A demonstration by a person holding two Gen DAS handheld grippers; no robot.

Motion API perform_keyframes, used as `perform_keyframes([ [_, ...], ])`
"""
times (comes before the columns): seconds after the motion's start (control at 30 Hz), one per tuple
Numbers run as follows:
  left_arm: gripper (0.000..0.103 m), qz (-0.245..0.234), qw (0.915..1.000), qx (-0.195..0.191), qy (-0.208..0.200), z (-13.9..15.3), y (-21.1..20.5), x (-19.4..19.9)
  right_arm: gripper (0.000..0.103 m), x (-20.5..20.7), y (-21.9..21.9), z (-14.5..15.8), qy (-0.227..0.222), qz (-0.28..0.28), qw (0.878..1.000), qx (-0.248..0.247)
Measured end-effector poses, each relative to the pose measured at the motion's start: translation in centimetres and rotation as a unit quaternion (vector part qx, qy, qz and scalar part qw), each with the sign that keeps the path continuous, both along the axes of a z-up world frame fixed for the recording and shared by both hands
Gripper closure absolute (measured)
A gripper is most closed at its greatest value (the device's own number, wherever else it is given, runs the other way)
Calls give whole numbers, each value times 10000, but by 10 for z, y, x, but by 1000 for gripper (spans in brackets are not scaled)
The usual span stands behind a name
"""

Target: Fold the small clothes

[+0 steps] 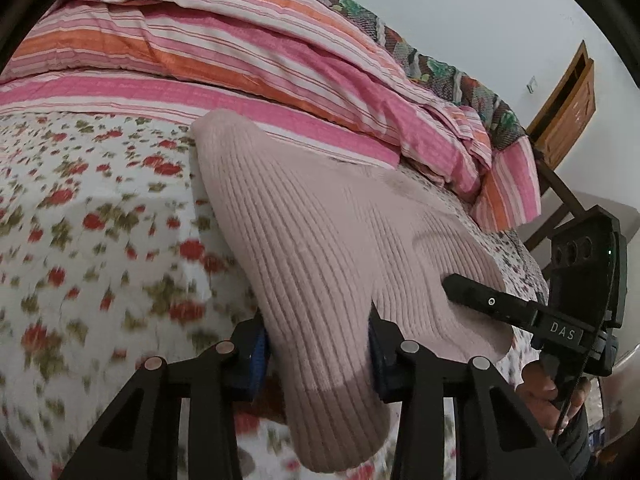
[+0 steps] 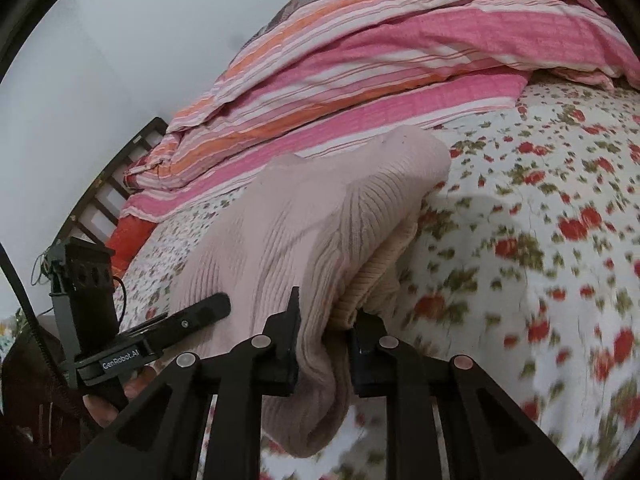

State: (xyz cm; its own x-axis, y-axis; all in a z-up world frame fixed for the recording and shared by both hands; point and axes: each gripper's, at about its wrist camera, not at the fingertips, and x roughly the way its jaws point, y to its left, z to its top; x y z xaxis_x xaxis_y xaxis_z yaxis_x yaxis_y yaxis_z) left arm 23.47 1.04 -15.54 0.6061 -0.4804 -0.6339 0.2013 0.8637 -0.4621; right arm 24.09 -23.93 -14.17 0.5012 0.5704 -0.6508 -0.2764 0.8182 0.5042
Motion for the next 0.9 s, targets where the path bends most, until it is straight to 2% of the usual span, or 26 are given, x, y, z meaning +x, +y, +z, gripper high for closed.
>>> perform_keyframes([
  [0.1,59,-38,10000,47,17,1,-1,-15,84,-19,3,6,-56,90,9999,-84],
  [0.13,54,-14,9999,139,33,1,-2,-17,82,-24,4,8,-72,120,9998,-155],
  [0.17,49,45,9997,234,26,2,-2,-17,77,-27,6,9,-59,118,9994,-317],
  [0.27,44,87,9996,257,-17,9,1,-10,62,-24,3,13,-187,-152,9975,-671],
  [0.37,39,223,9990,362,-111,17,0,7,48,-11,-3,22,-432,-399,9956,-728],
  [0.5,39,511,9958,694,-305,25,-1,36,48,25,-6,18,-331,-619,9955,-633],
  [0.53,39,589,9945,785,-361,27,0,42,49,37,-6,13,-221,-660,9958,-594],
  [0.57,39,622,9937,850,-372,27,0,47,60,44,-4,10,-175,-687,9958,-584],
  [0.6,39,646,9931,907,-381,26,1,50,72,50,-2,7,-189,-691,9957,-584],
  [0.63,39,670,9924,945,-419,25,2,51,91,52,0,4,-256,-626,9958,-610],
  [0.7,39,690,9913,1027,-457,19,3,52,91,50,2,7,-599,-473,9956,-549],
  [0.73,39,677,9908,1085,-446,16,2,52,91,44,1,10,-928,-441,9934,-519],
  [0.77,38,657,9900,1172,-421,13,-1,53,91,43,3,9,-982,-426,9923,-617],
  [0.87,37,617,9888,1298,-403,3,-7,53,91,58,11,-7,-605,-615,9872,-1343],
  [0.9,37,620,9883,1322,-432,1,-7,51,91,60,10,-12,-516,-659,9870,-1374],
])
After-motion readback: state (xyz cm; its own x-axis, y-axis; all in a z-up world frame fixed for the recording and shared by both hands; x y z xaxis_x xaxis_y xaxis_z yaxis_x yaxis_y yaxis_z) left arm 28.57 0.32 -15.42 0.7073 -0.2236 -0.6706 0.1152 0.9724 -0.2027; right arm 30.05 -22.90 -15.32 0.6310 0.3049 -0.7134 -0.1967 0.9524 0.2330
